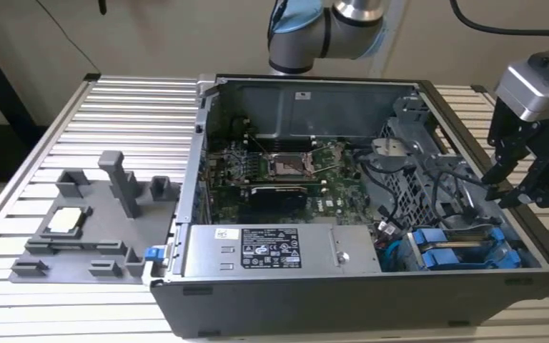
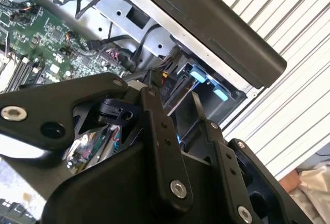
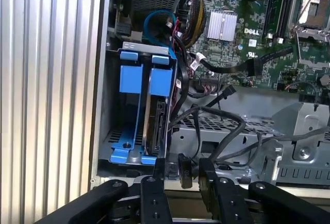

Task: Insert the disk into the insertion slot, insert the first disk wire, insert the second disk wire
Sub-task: 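Insert the first disk wire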

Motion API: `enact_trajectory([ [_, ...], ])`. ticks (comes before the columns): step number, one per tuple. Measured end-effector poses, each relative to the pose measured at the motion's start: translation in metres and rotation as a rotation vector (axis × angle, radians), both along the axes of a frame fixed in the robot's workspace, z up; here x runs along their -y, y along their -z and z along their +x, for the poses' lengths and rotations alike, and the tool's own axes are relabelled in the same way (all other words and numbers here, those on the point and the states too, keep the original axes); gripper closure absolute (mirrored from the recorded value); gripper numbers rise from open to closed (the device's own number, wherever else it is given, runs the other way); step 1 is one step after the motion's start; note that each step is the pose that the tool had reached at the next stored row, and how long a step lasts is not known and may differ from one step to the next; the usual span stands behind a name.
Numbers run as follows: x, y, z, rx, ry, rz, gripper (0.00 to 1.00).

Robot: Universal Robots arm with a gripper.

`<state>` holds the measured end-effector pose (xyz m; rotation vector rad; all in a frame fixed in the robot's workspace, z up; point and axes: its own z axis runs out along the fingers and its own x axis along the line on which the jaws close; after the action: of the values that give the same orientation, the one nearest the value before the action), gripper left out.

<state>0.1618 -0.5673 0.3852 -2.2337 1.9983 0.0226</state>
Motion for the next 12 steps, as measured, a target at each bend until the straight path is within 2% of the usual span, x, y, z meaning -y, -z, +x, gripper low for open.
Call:
enact_trajectory([
  [10, 0.0000, 0.0000, 0.0001, 0.0000, 0.000, 0.0000, 0.60],
  [11, 0.0000, 0.0000, 0.0002, 0.0000, 0.000, 0.0000, 0.62],
  [12, 0.0000, 0.0000, 0.0002, 0.0000, 0.000, 0.0000, 0.69],
])
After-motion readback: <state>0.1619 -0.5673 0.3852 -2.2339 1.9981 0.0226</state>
